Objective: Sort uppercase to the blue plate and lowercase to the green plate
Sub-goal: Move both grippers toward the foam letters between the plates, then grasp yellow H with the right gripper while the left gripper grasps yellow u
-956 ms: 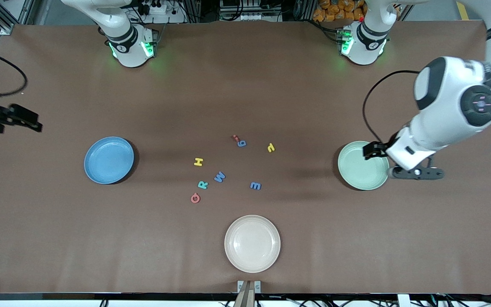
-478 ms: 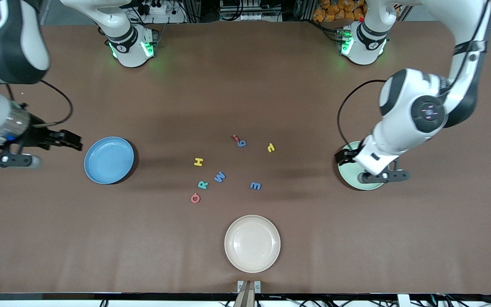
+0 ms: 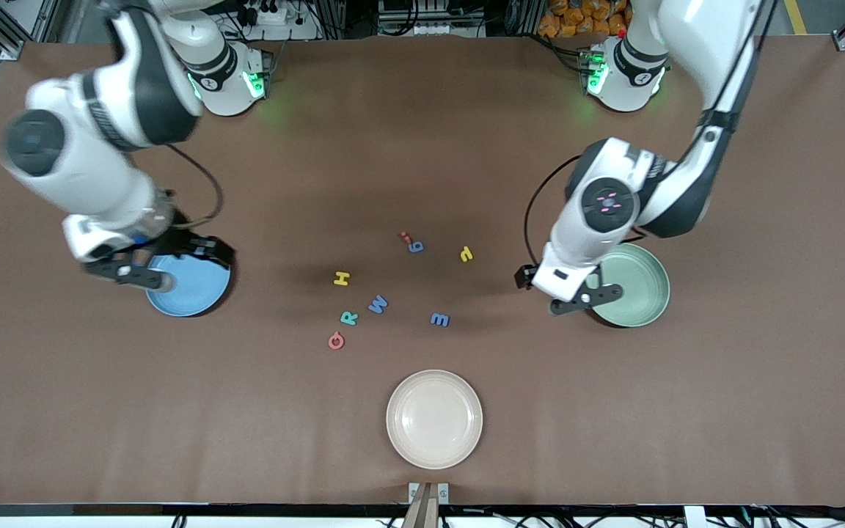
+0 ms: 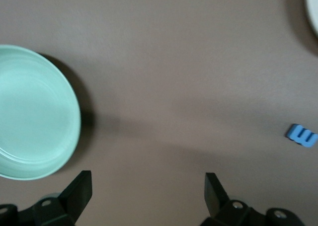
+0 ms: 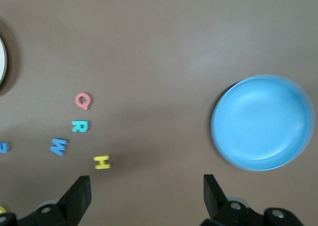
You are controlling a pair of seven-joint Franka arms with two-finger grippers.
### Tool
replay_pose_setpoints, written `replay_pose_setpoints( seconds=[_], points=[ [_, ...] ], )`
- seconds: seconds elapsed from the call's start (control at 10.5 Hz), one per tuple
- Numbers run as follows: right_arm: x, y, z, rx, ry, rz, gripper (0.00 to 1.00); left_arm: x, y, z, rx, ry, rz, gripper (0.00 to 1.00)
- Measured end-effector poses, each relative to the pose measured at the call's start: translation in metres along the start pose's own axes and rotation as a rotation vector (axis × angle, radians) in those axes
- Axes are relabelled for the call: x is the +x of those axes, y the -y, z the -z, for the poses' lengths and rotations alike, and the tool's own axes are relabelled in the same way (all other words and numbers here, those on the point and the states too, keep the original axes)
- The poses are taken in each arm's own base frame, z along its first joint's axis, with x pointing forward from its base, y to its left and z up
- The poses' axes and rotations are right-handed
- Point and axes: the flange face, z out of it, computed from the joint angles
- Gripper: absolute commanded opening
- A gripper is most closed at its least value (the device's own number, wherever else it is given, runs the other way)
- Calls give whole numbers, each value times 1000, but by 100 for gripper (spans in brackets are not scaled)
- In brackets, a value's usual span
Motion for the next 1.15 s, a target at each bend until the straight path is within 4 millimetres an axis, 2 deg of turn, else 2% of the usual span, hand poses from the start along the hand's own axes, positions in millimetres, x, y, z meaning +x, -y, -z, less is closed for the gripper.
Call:
replay_pose_setpoints(
  seconds=[0.29,0.48,0.77,0.96,1.15],
  points=[
    [-68,40,-92,70,-55,-37,100,-16,-28,-36,-23,-5,113,100],
    [-102,67,-138,82,-43,0,98,-28,-45,-54,-45,-11,216,100],
    [-127,89,-176,26,-83,53,86,-58,-70,-87,-31,7,327,100],
    [-133,97,-197,-14,-133,67,80,-76,-83,-101,-19,16,356,100],
    [-133,103,-218,-29,-160,78,76,-89,-91,-107,-14,20,373,100]
  ],
)
